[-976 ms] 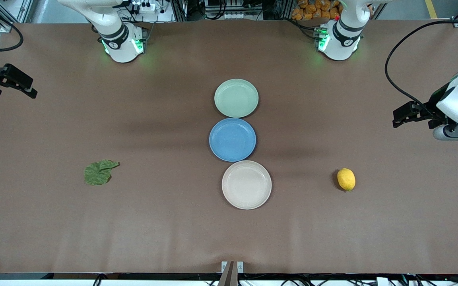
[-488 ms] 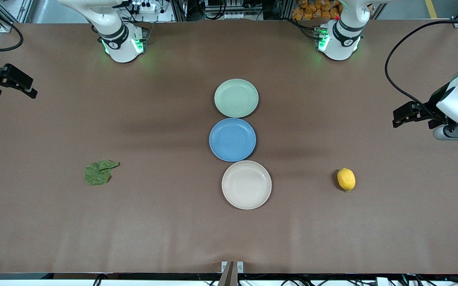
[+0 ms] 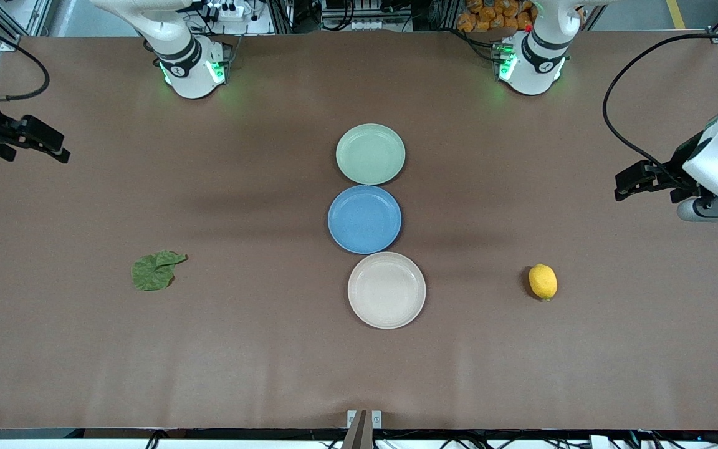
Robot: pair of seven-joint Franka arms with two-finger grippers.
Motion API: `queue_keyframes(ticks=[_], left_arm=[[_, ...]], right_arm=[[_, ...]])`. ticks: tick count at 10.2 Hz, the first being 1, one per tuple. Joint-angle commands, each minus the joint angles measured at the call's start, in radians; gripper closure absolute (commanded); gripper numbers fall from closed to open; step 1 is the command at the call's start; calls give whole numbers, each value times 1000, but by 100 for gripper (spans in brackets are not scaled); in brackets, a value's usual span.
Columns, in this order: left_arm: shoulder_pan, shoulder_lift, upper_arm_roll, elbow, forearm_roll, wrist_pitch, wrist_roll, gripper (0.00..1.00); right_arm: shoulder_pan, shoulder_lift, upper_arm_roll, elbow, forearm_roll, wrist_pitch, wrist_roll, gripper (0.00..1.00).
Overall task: Place lemon and lettuce in plates
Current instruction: 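Reach the right gripper to the lettuce while the left gripper reaches the lemon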
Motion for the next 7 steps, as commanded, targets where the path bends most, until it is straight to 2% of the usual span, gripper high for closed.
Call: queue_keyframes(ticks=[1, 7], left_arm=[[8, 26, 0, 3, -7, 13, 23, 0], [53, 128, -1, -5, -7, 128, 23, 0]], right_arm=[[-15, -2, 6, -85, -4, 79, -13, 0], [-31, 152, 5, -96, -5, 120, -13, 0]])
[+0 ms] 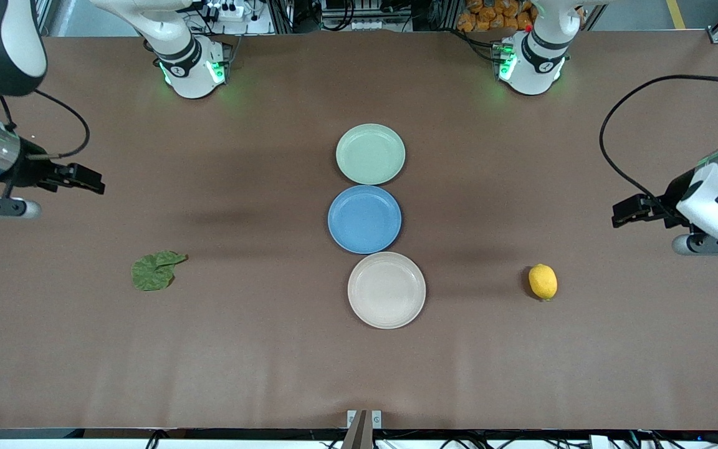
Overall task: Place lemon and lettuce in plates
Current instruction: 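Reach the right gripper to the lettuce while the left gripper reaches the lemon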
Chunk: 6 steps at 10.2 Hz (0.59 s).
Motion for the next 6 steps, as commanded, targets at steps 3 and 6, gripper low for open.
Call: queue_keyframes(ticks=[3, 6], left_arm=[[-4, 44, -5, -95, -8, 170, 23, 0], [-6, 69, -5, -240, -8, 371, 23, 0]], right_arm=[[-29, 107, 9, 5, -32, 87, -17, 0], [-45, 160, 9, -52, -32, 189, -77, 0]])
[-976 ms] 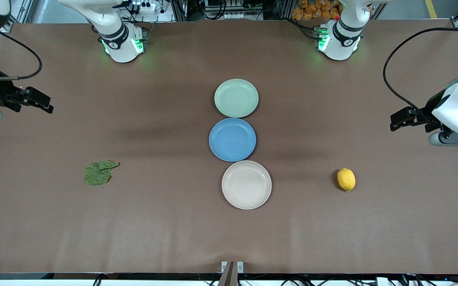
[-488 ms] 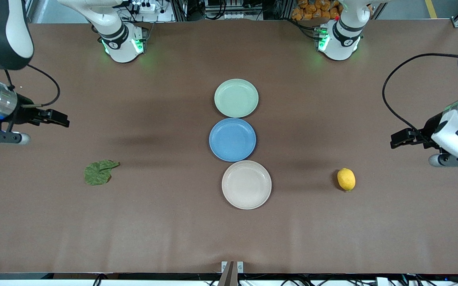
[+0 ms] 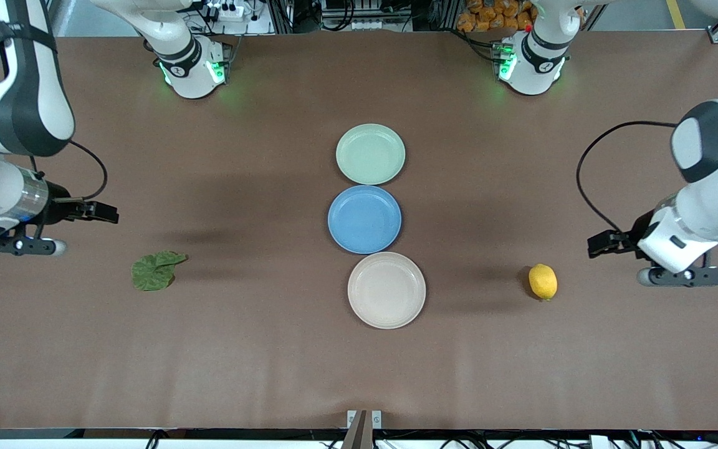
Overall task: Place lemon and lettuce in plates
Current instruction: 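Reach the right gripper to the lettuce while the left gripper reaches the lemon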
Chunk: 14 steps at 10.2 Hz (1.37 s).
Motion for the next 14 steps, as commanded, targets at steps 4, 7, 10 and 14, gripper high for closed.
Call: queue_keyframes(ticks=[4, 7, 10, 14], left_arm=[[-8, 99, 2, -127, -13, 212, 12, 0], [-14, 179, 0, -138, -18, 309, 3, 0], [-20, 233, 2, -145, -18, 382, 3, 0], [-20, 296, -1, -151, -16, 465, 3, 0]], right_arm=[[-28, 19, 12, -211, -11, 330, -98, 0], [-23, 86, 12, -225, -11, 431, -223, 0], [-24, 161, 12, -225, -11, 495, -281, 0], [-8, 243, 14, -233, -11, 585, -423, 0]])
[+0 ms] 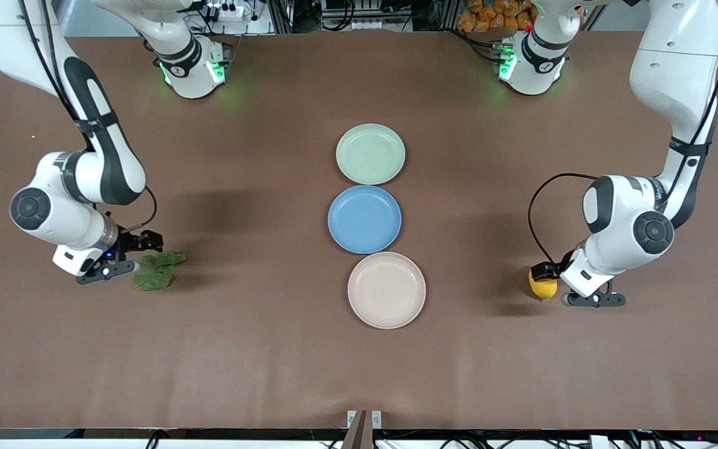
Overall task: Place lemon and lettuce in plates
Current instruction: 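Reach the right gripper to the lettuce while the left gripper reaches the lemon, then close the right gripper on the lettuce while the left gripper grasps the lemon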
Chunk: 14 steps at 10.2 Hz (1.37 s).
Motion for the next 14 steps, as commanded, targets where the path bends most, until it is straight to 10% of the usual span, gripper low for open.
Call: queue_keyframes(ticks=[1, 14], left_arm=[[-4, 41, -2, -3, -16, 63, 3, 0], [-4, 104, -7, -11, -10, 149, 4, 0]], right_arm=[[3, 21, 5, -7, -9, 21, -42, 0], [-24, 140, 6, 20, 2, 138, -49, 0]])
